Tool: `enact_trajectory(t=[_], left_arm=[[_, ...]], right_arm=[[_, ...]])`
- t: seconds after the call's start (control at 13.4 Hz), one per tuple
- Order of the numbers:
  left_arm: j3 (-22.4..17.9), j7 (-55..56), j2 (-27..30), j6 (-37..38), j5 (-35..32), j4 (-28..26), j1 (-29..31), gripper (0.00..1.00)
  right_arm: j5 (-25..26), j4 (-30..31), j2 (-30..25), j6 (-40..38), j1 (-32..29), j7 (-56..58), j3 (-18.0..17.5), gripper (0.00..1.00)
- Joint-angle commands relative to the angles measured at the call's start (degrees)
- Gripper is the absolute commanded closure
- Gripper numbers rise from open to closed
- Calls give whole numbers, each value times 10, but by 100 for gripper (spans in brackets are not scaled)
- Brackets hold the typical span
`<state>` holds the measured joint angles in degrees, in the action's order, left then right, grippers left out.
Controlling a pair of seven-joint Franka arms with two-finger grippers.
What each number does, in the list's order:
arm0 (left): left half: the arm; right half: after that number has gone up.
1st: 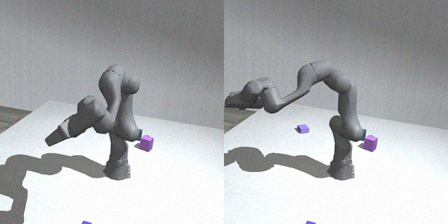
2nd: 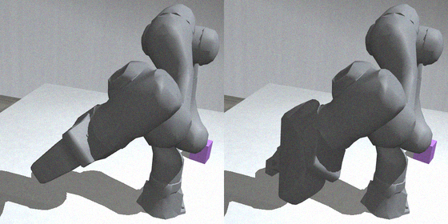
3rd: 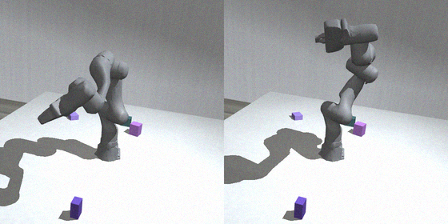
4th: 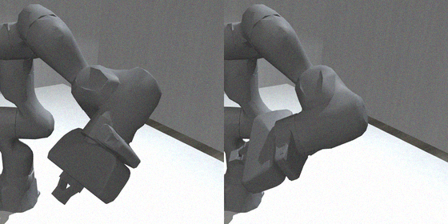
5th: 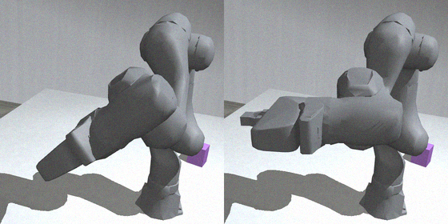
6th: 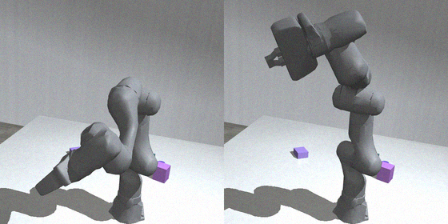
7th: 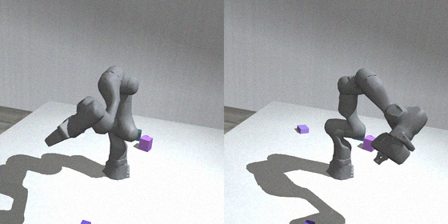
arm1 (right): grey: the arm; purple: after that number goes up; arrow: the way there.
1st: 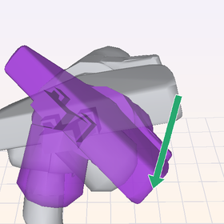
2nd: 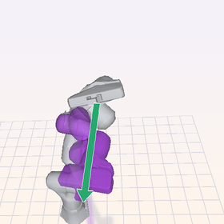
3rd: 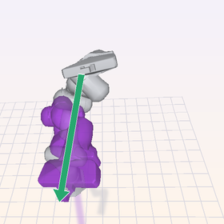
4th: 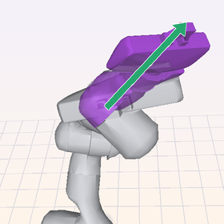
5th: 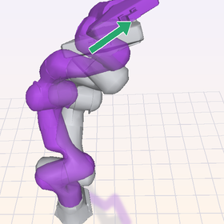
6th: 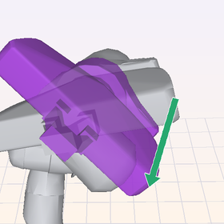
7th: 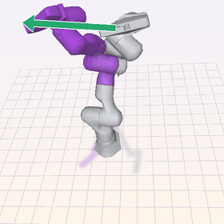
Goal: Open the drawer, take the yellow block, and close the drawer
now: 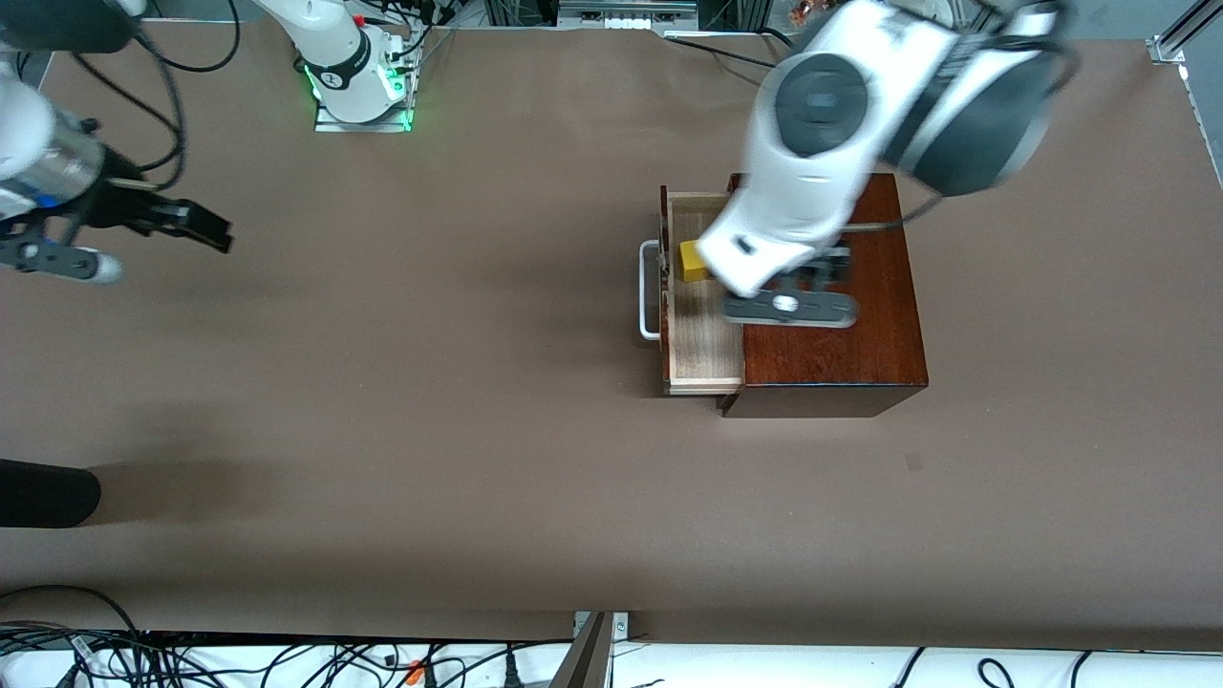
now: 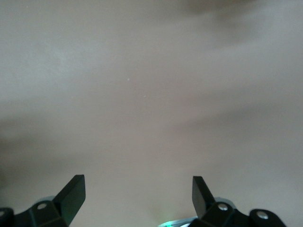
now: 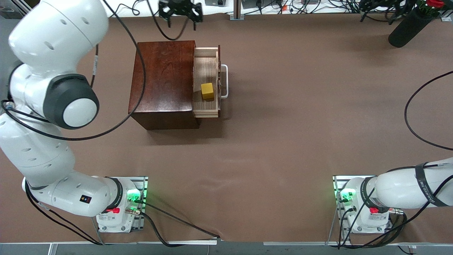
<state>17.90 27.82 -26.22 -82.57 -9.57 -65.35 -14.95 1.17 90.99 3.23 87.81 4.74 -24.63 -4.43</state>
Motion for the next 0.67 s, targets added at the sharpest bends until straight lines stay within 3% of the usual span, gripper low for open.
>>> enact_trajectory(t=[0.0, 0.07, 0.37, 0.6], left_arm=[[-1, -86, 45, 14, 51, -25, 57, 0], [-18, -140, 61, 11, 60, -55, 67, 0], [-151, -289, 150, -29, 109, -163, 65, 0], [-161, -287, 243, -100, 104, -278, 76, 0]], right_arm=[[0, 5, -9, -9, -3, -129, -58, 0], [-1, 7, -5, -8, -3, -186, -81, 0], [-27, 6, 13, 10, 10, -397, -155, 0], [-35, 3, 40, 55, 71, -573, -155, 0]])
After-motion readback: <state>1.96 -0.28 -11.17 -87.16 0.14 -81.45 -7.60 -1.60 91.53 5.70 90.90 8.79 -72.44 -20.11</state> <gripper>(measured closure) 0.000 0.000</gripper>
